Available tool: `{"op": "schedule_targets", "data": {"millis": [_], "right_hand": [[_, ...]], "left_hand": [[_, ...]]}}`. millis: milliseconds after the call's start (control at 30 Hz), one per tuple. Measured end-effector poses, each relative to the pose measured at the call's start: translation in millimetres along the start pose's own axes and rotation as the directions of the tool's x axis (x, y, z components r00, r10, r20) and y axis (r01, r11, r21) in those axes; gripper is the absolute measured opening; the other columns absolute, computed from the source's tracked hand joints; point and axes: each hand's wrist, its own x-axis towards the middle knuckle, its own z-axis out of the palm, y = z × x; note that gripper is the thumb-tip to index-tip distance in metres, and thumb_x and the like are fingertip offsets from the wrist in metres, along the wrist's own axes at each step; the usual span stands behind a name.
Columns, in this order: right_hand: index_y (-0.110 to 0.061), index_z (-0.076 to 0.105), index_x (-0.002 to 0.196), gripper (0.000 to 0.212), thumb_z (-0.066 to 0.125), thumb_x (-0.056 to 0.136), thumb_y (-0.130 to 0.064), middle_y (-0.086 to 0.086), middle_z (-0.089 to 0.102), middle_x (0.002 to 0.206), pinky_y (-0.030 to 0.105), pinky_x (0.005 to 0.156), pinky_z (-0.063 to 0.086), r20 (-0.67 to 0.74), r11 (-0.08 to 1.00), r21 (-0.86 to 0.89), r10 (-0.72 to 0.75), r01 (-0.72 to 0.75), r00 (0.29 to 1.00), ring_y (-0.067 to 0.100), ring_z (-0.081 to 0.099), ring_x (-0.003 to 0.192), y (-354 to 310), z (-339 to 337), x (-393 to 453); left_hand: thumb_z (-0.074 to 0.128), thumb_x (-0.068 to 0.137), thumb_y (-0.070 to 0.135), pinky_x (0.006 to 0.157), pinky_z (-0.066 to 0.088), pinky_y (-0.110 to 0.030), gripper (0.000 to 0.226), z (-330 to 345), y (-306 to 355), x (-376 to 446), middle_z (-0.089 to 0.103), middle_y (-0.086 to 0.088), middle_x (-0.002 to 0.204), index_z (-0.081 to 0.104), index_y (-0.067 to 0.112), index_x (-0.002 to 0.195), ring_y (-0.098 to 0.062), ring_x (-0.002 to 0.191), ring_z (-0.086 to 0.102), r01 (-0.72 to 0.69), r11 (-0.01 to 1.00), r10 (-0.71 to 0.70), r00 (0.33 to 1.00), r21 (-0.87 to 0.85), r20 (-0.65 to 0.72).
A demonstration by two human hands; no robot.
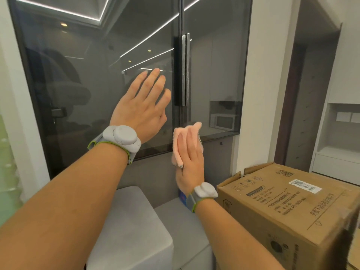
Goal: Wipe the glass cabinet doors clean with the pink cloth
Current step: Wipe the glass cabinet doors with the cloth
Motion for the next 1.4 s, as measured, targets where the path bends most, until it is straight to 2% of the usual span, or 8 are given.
{"op": "schedule_targets", "data": {"millis": [100,233,400,633,833,967,1233,1400], "right_hand": [[-0.002,0.055,0.144,0.061,0.053,0.087,0.017,0.018,0.044,0.157,0.043,0.110,0.043,-0.076,0.999,0.003,0.046,-0.046,0.996,0.044,0.050,0.133,1,-14,6],[0.002,0.057,0.140,0.063,0.057,0.080,0.022,0.024,0.057,0.143,0.013,0.098,0.033,-0.141,0.958,0.080,0.285,-0.276,0.948,0.047,0.058,0.111,-3,-34,41],[0.001,0.050,0.147,0.052,0.058,0.095,0.007,-0.009,0.049,0.141,-0.002,0.108,0.020,-0.301,0.925,0.245,0.356,-0.289,0.884,-0.022,0.032,0.129,-14,-51,106],[-0.008,0.046,0.150,0.059,0.054,0.093,0.006,0.015,0.044,0.152,0.032,0.112,0.035,-0.319,0.972,0.159,0.217,-0.174,0.923,0.024,0.042,0.131,-42,-66,206],[-0.009,0.038,0.155,0.061,0.040,0.095,-0.020,0.014,0.037,0.160,0.044,0.121,0.033,0.039,0.993,-0.059,0.101,-0.099,0.994,0.032,0.033,0.149,-45,-73,249],[-0.008,0.016,0.163,0.066,0.041,0.105,-0.028,0.012,0.020,0.170,0.042,0.128,0.022,0.037,0.992,-0.101,0.083,-0.079,0.996,0.031,0.018,0.158,-45,-60,224],[0.005,0.050,0.146,0.058,0.065,0.090,-0.001,0.025,0.062,0.135,0.047,0.100,0.053,-0.085,0.990,-0.142,0.004,-0.016,0.996,0.045,0.059,0.117,-35,-57,165],[-0.008,0.065,0.135,0.049,0.056,0.091,0.010,0.012,0.062,0.138,0.021,0.101,0.037,-0.263,0.964,0.161,0.249,-0.212,0.932,0.035,0.058,0.120,-35,-75,181]], "left_hand": [[0.038,0.105,0.023,0.130,0.020,-0.054,0.042,-3,0,1,0.043,-0.025,0.158,0.053,0.003,0.139,-0.042,0.154,0.031,0.003,1.000,-0.003,1.000,0.000,0.014],[0.039,0.105,0.024,0.129,0.021,-0.054,0.043,-4,-1,2,0.046,-0.026,0.156,0.056,0.002,0.137,-0.043,0.153,0.034,-0.005,1.000,0.005,1.000,0.018,0.004],[0.042,0.103,0.023,0.130,0.020,-0.054,0.043,-2,-3,2,0.046,-0.026,0.156,0.056,0.002,0.138,-0.042,0.153,0.034,-0.006,1.000,0.006,1.000,0.025,-0.003],[0.052,0.098,0.027,0.131,0.015,-0.054,0.044,-1,-5,0,0.045,-0.027,0.156,0.058,0.004,0.134,-0.044,0.153,0.033,-0.031,0.999,0.031,0.999,0.022,0.015],[0.053,0.098,0.028,0.129,0.019,-0.055,0.042,1,-3,-1,0.047,-0.026,0.156,0.060,0.005,0.132,-0.043,0.153,0.035,-0.019,1.000,0.019,1.000,-0.006,0.010],[0.052,0.098,0.028,0.129,0.019,-0.056,0.042,4,-3,0,0.047,-0.027,0.155,0.058,0.004,0.132,-0.044,0.152,0.034,-0.012,1.000,0.012,1.000,-0.008,0.007],[0.049,0.099,0.028,0.129,0.020,-0.055,0.042,2,-2,0,0.046,-0.025,0.156,0.057,0.005,0.134,-0.043,0.153,0.033,-0.006,1.000,0.006,1.000,0.001,0.015],[0.052,0.098,0.029,0.128,0.023,-0.055,0.040,0,-3,0,0.047,-0.024,0.156,0.060,0.007,0.131,-0.042,0.153,0.035,-0.005,1.000,0.005,0.999,0.003,0.033]]}}
